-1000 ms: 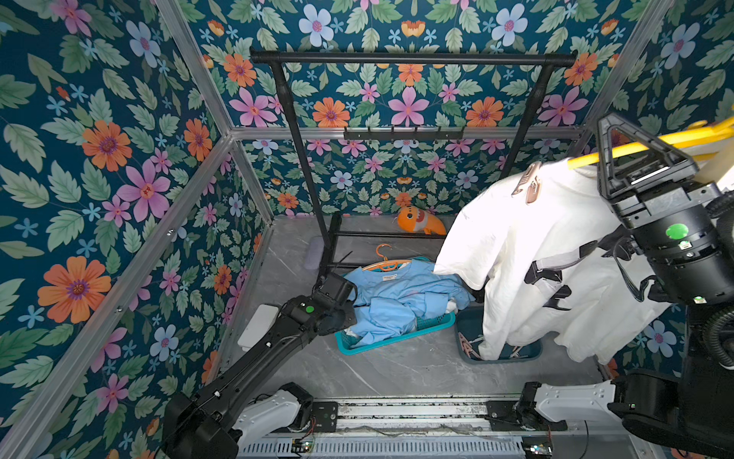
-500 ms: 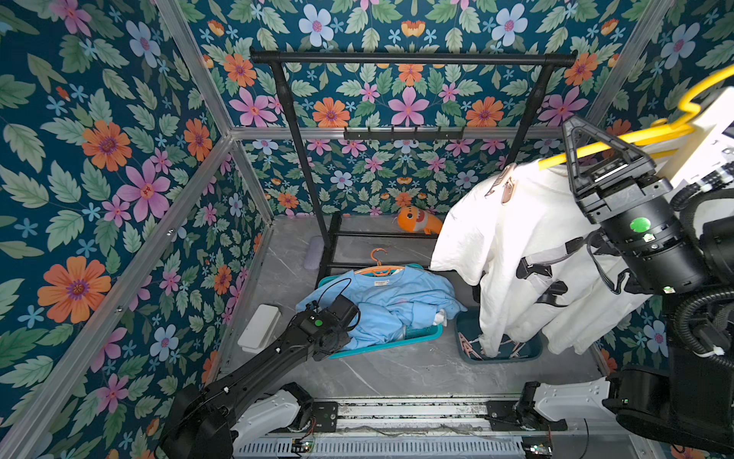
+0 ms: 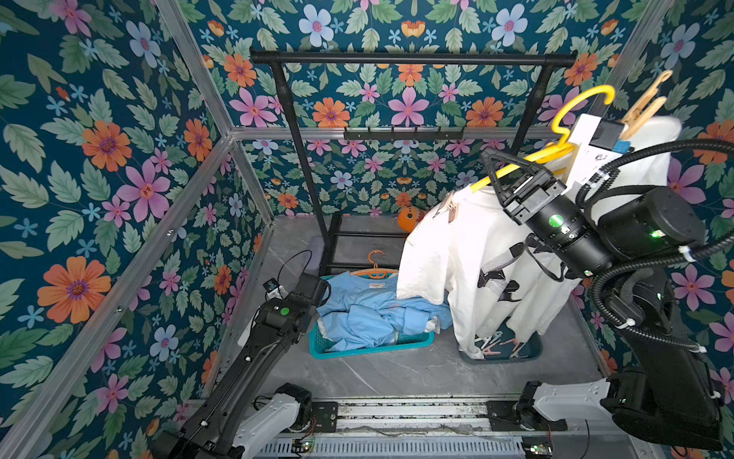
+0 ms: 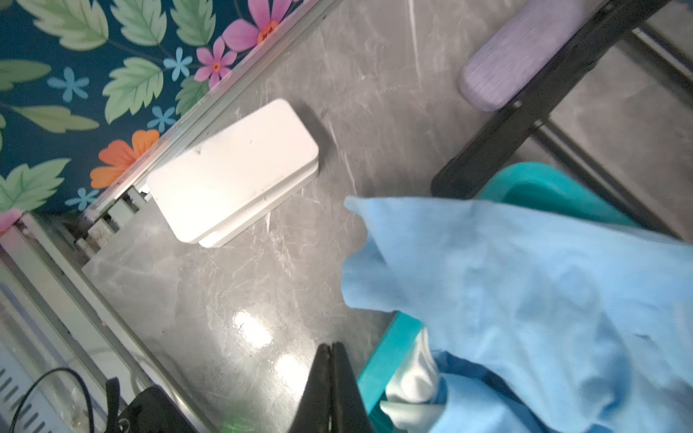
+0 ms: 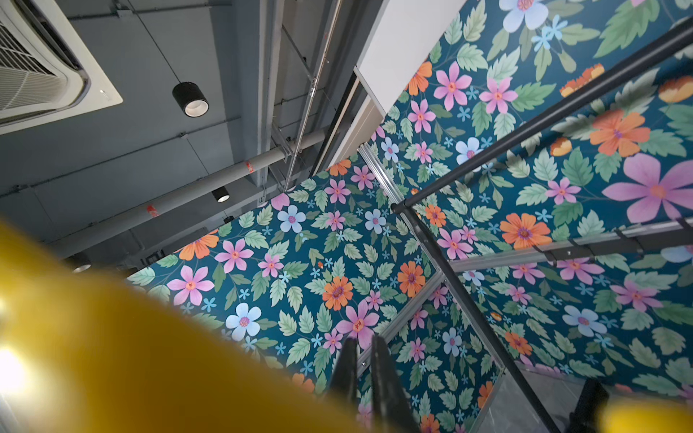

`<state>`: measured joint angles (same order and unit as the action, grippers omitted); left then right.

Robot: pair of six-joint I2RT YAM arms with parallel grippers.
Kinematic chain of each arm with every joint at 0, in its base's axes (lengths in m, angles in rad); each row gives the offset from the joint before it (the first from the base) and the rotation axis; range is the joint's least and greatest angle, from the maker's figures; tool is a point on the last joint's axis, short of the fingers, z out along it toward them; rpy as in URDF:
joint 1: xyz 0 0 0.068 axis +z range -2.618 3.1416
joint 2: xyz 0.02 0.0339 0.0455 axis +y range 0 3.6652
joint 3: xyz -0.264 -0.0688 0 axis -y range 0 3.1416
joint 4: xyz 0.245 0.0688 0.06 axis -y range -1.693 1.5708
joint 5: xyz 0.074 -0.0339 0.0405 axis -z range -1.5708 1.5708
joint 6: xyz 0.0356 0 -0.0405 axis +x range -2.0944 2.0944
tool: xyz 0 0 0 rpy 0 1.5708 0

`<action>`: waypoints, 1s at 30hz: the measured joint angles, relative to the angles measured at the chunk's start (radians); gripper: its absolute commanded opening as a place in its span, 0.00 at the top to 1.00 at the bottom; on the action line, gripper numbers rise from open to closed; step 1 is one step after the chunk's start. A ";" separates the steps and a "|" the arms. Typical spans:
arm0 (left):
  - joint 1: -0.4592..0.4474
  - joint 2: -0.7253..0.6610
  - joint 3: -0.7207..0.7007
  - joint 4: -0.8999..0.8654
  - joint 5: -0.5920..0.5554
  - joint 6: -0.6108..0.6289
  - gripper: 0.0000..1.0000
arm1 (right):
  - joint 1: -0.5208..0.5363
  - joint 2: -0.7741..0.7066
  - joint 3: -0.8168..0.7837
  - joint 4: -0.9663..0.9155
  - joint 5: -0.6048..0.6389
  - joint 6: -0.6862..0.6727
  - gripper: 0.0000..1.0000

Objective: Use clothespins to secure the t-shirt on both sides of the hanger
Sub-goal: Adjust the basket at the center of the board, then hang the hanger on the clothesline.

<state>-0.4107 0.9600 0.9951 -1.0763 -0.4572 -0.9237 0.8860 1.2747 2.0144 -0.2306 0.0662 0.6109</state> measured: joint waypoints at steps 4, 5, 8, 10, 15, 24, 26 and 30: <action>0.004 -0.040 0.153 0.104 0.082 0.199 0.24 | -0.003 -0.003 -0.018 0.009 -0.024 0.042 1.00; 0.006 -0.057 0.189 0.139 0.120 0.268 0.17 | -0.004 -0.008 -0.029 0.018 -0.027 0.048 1.00; 0.005 -0.075 0.298 0.238 0.240 0.444 0.15 | -0.004 -0.029 -0.076 0.043 -0.035 0.074 1.00; 0.005 -0.062 0.371 0.291 0.324 0.538 0.14 | -0.003 -0.041 -0.105 0.056 -0.037 0.095 1.00; 0.004 0.003 0.542 0.371 0.588 0.725 0.18 | -0.003 -0.061 -0.146 0.087 -0.032 0.118 1.00; -0.048 0.159 0.794 0.541 0.965 0.842 0.21 | -0.003 -0.066 -0.222 0.127 -0.011 0.152 1.00; -0.049 0.177 0.803 0.571 1.033 0.850 0.19 | -0.003 -0.066 -0.222 0.128 -0.011 0.164 1.00; -0.058 0.191 0.778 0.600 1.146 0.864 0.19 | -0.003 -0.067 -0.224 0.157 -0.003 0.168 1.00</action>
<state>-0.4690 1.1507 1.7729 -0.4767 0.6884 -0.0601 0.8825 1.2079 1.7901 -0.0738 0.0631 0.7792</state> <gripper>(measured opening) 0.813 0.093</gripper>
